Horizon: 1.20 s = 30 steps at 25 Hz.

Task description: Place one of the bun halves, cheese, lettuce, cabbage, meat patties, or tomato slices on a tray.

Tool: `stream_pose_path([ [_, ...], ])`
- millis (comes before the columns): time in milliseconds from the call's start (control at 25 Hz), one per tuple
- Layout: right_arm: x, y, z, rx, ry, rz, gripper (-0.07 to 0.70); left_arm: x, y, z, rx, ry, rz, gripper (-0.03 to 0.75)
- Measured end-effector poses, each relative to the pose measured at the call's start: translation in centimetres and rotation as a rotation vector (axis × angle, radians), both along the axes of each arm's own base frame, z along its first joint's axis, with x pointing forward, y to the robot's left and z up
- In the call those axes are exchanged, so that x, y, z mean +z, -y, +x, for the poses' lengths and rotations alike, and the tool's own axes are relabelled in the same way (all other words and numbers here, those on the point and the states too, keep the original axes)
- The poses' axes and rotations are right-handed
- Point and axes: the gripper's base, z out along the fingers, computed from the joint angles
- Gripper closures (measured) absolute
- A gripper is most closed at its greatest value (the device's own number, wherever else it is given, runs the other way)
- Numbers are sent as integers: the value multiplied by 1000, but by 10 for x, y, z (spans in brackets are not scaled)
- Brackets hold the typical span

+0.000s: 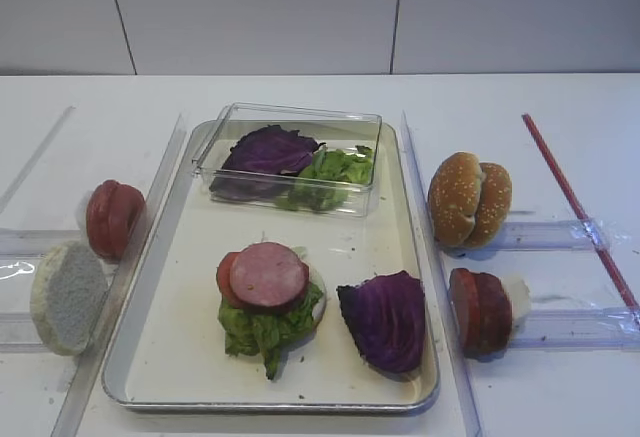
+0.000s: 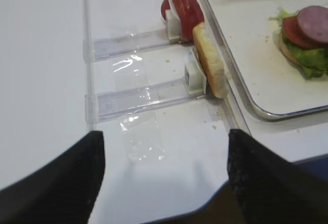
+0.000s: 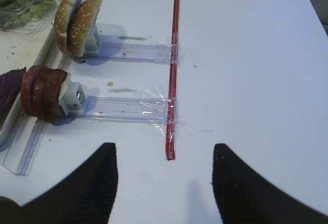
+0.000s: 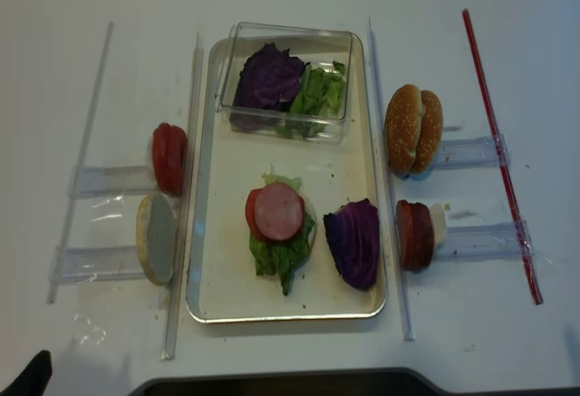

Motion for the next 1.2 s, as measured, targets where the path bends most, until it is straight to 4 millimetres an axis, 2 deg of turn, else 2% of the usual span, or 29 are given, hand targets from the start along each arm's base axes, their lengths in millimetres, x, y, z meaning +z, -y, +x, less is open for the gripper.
stream_pose_path([
  [480,0,0,0,0,0,-3,204,-2,4,-2,-45,-2,-14,237],
  [1200,0,0,0,0,0,-3,204,-3,1,-1,3,-13,-43,237],
])
